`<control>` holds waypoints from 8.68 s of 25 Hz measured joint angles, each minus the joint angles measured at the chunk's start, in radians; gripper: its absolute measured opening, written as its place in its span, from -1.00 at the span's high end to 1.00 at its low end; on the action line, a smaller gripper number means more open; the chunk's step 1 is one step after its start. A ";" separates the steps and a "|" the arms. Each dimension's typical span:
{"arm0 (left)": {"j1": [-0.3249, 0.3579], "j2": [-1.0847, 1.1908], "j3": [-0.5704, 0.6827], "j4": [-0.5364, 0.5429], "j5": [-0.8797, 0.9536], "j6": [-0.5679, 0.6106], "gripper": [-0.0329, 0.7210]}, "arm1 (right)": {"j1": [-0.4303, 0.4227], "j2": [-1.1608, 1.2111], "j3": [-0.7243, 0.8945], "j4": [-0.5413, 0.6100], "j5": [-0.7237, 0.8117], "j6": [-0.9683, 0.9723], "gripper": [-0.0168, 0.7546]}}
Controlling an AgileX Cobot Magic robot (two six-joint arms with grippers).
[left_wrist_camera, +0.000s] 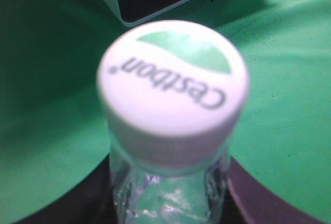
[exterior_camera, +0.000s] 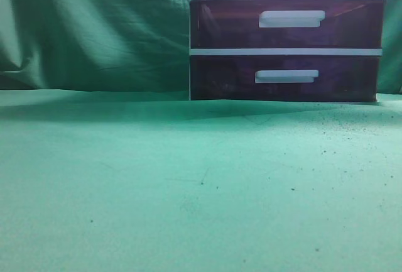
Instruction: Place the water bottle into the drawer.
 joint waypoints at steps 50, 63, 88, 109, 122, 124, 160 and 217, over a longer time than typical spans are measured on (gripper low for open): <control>0.000 0.179 0.000 0.053 -0.134 0.058 0.24 | 0.323 1.423 -0.644 -0.116 -0.754 -1.401 0.61; 0.000 0.179 0.000 0.055 -0.184 0.059 0.24 | 0.402 1.063 -0.225 -0.147 -0.766 -1.447 0.75; -0.173 0.620 -0.876 -0.022 -0.217 0.128 0.24 | 0.448 1.020 -0.118 -0.061 -0.826 -1.507 0.75; -0.145 0.929 -0.978 0.132 -0.179 -0.039 -0.75 | 0.449 1.020 -0.118 -0.038 -0.812 -1.513 0.75; -0.177 1.001 -0.983 -0.001 -0.579 -0.039 -0.60 | 0.449 1.020 -0.118 -0.030 -0.810 -1.515 0.75; -0.196 1.043 -0.983 -0.002 -0.669 -0.039 -0.60 | 0.449 1.020 -0.118 -0.029 -0.810 -1.515 0.75; -0.286 0.549 -0.896 0.548 0.411 -0.272 0.91 | 0.327 1.281 -0.451 0.035 -0.800 -1.724 0.75; -0.286 -0.702 0.411 0.463 -0.232 -0.533 0.91 | 1.144 0.820 -0.439 1.585 -0.980 -2.003 0.96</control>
